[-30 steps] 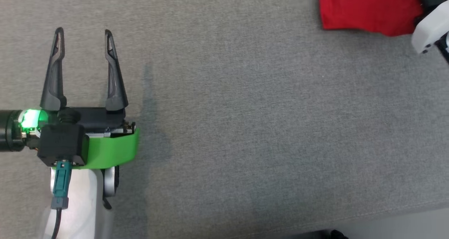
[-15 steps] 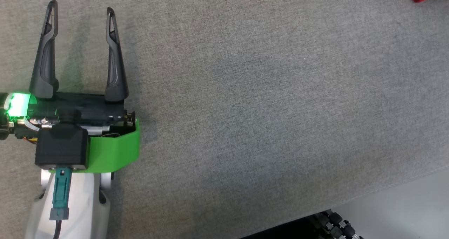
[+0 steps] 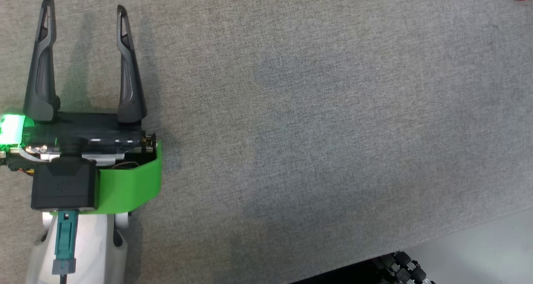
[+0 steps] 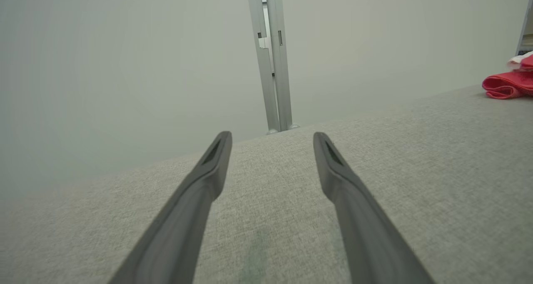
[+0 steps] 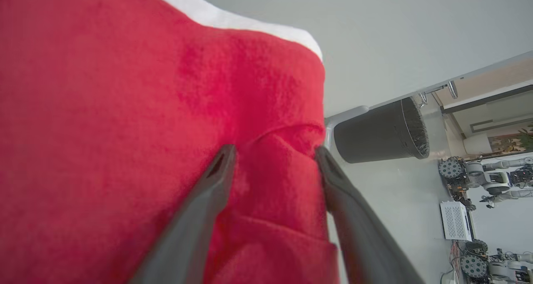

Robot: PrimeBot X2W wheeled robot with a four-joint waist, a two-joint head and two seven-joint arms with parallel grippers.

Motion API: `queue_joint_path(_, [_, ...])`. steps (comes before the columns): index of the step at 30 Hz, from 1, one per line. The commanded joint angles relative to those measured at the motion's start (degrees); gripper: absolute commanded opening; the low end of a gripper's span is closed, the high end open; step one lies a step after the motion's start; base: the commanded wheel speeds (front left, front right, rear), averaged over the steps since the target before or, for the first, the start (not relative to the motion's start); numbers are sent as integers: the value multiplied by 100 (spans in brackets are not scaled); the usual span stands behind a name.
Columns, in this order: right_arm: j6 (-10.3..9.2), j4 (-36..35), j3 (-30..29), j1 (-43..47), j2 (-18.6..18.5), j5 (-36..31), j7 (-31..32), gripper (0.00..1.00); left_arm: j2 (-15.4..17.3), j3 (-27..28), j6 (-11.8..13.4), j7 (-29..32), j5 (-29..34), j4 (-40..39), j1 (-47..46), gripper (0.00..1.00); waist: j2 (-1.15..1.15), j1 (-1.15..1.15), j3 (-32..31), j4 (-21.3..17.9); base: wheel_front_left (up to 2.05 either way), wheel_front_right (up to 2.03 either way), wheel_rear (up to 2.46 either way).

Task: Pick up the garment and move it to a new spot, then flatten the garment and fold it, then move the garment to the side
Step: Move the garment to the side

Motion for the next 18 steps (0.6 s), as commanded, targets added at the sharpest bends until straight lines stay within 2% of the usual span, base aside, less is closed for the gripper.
queue_joint_path(1, [-11, 87, 35, -26, -31, 44, -75, 100, 40, 35, 57, -23, -47, 27, 77, 100, 0, -1, -89, 36, 0, 0, 0])
queue_joint_path(5, [-11, 203, 61, 10, 30, -24, -282, 100, 32, 72, 91, -44, -152, 180, 176, 100, 0, -1, -398, 50, 0, 0, 0])
queue_joint_path(7, [-11, 111, -134, 42, 113, 33, -323, 100, 21, 103, 103, -58, -238, 293, 237, 100, 0, -1, -590, 51, 0, 0, 0])
queue_joint_path(9, [-11, -267, -500, 96, 156, -82, -321, 100, 19, 142, 114, -71, -335, 403, 305, 100, 0, -1, -807, 53, 0, 0, 0])
queue_joint_path(13, [-11, -1157, -1701, 658, 283, -385, -321, 100, -19, 241, 168, -71, -510, 522, 464, 100, 0, -1, -1262, 76, 0, 0, 0])
queue_joint_path(18, [-10, -2366, -3328, 1915, 926, -1220, -322, 100, -34, 414, 221, -68, -760, 664, 874, 100, 0, -1, -1867, 108, 0, 0, 0])
